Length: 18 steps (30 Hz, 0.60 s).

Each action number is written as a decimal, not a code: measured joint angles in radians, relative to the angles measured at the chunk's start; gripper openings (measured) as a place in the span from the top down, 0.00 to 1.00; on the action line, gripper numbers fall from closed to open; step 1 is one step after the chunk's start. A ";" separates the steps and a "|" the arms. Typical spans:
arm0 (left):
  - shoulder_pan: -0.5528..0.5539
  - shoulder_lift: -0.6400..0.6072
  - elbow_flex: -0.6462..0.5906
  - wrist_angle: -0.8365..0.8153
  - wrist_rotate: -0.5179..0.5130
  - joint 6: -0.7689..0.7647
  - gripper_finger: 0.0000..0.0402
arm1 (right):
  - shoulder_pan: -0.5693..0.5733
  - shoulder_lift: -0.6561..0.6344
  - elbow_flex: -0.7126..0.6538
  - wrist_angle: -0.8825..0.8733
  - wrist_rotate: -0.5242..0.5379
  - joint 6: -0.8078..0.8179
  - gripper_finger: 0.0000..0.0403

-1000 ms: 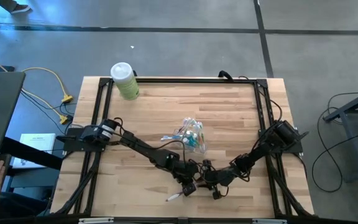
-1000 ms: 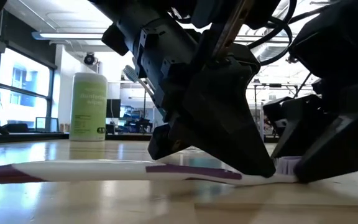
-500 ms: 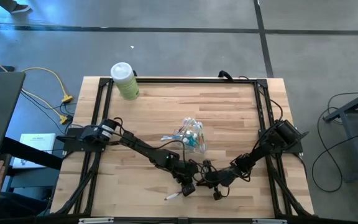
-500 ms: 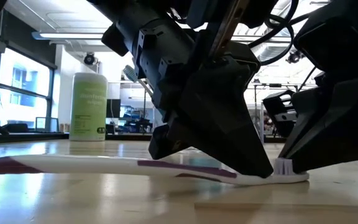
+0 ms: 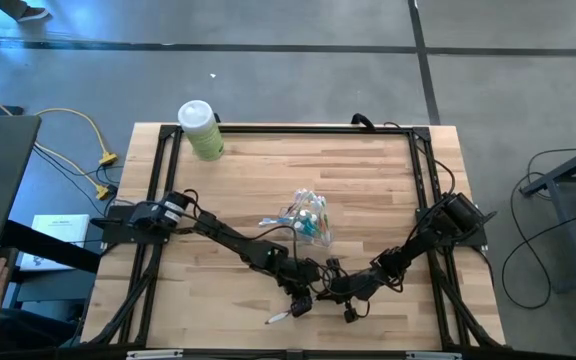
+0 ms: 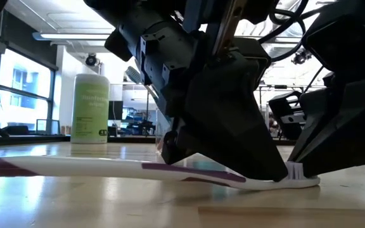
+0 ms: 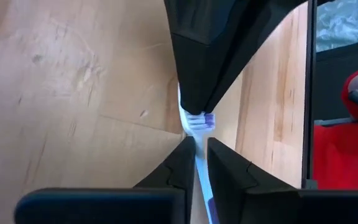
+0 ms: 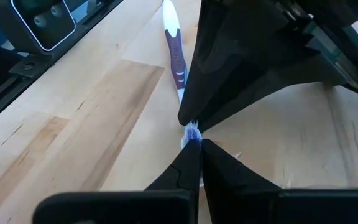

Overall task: Pick & Place toothbrushing station
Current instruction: Put the violet toothbrush into the transparent organizer

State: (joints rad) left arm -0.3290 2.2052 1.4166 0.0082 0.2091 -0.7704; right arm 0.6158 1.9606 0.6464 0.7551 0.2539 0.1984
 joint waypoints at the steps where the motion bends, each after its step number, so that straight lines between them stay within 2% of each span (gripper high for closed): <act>1: 0.000 -0.003 0.000 0.003 0.002 0.009 0.89 | 0.000 0.000 0.000 0.000 0.000 -0.001 0.99; 6: -0.005 -0.033 -0.001 0.027 0.001 0.047 0.81 | 0.002 0.000 0.000 -0.003 0.002 -0.001 0.99; 11: -0.009 -0.076 -0.003 0.020 -0.007 0.083 0.77 | 0.026 -0.004 0.000 -0.011 0.047 -0.019 0.99; 18: -0.002 -0.156 -0.002 0.009 0.057 0.087 0.76 | 0.071 -0.107 -0.003 -0.169 0.117 -0.007 0.99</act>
State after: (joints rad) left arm -0.3307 2.0492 1.4142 0.0170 0.2660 -0.6838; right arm 0.6864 1.8533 0.6430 0.5857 0.3705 0.1914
